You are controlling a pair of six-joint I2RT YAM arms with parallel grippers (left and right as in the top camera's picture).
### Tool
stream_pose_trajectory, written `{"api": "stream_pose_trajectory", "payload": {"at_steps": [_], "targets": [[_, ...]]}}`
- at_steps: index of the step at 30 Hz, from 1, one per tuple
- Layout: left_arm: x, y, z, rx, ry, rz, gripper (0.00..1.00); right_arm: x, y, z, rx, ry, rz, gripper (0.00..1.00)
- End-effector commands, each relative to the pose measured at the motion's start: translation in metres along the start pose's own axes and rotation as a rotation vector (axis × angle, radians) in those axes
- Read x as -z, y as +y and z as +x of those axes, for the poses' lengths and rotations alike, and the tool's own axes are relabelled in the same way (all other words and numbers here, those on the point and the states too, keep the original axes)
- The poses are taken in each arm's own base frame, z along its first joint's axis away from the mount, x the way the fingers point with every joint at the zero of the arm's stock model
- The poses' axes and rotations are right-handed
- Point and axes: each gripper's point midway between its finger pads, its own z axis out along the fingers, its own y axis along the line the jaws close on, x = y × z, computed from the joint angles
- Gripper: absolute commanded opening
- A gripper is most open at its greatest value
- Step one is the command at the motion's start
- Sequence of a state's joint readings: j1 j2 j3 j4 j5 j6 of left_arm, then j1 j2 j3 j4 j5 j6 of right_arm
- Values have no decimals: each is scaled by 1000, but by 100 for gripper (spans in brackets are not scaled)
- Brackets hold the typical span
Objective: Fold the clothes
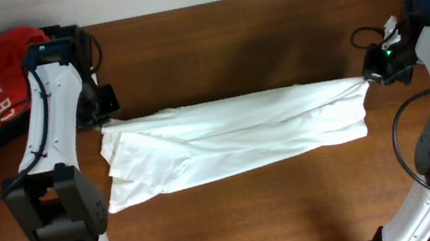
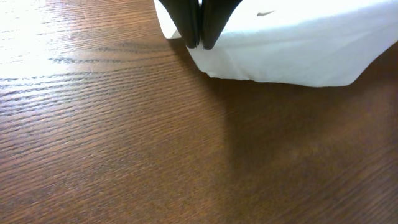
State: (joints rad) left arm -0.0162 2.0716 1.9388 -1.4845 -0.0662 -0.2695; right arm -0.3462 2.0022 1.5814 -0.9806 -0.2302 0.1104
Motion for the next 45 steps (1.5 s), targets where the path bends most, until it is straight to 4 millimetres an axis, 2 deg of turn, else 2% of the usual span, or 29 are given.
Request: {"api": "stream_pose_trajectory", "payload": {"at_steps": [1,5,8,10,11,12,13,14,15,20,22,24,25,26,27,28,30,33,34,37,40,42,45], "targets": [[10,0,21,-9,65,29,1,5,-2,-7,-27,-19,1,4],[-5,3,41,-16,154,4,1,6,-4,8,-46,39,12,4],[-31,7,59,-20,234,-24,1,6,-6,13,-47,60,26,4],[-53,21,71,-27,273,-94,2,6,-8,18,-51,78,33,5],[-61,23,77,-26,294,-99,5,7,-10,21,-53,90,49,10],[-67,25,83,-24,317,-105,12,7,-13,22,-54,96,65,39],[-71,27,88,-26,334,-112,29,7,-16,24,-55,100,81,73],[-74,31,92,-31,345,-137,49,8,-18,25,-56,105,96,86],[-75,34,93,-33,346,-149,63,8,-18,25,-56,107,96,100],[-76,30,78,-29,284,-138,65,10,-16,21,-57,93,89,99],[-74,27,67,-26,244,-127,65,13,-7,17,-55,83,39,99],[-71,20,61,-26,220,-99,57,17,8,13,-18,74,-38,98],[-68,8,57,-33,204,-57,48,20,19,11,21,69,-102,87],[-66,-1,54,-42,187,-35,46,22,26,9,35,64,-138,59],[-66,-9,49,-55,163,-22,44,24,30,8,36,60,-161,24],[-67,-22,45,-85,126,-15,40,24,31,8,37,61,-166,4],[-67,-37,43,-120,99,-11,39,24,35,11,44,74,-166,4],[-66,-67,41,-144,40,2,30,18,61,30,154,132,-171,4],[-66,-74,41,-154,31,5,29,16,66,34,174,142,-160,4],[-67,-87,45,-155,21,15,23,0,92,45,266,146,-138,4],[-70,-94,46,-166,13,29,23,-16,114,60,333,163,-144,4],[-75,-99,51,-166,31,59,22,-27,120,68,341,168,-127,4],[-89,-96,56,-165,45,56,22,-41,109,76,343,171,-55,4]]}}
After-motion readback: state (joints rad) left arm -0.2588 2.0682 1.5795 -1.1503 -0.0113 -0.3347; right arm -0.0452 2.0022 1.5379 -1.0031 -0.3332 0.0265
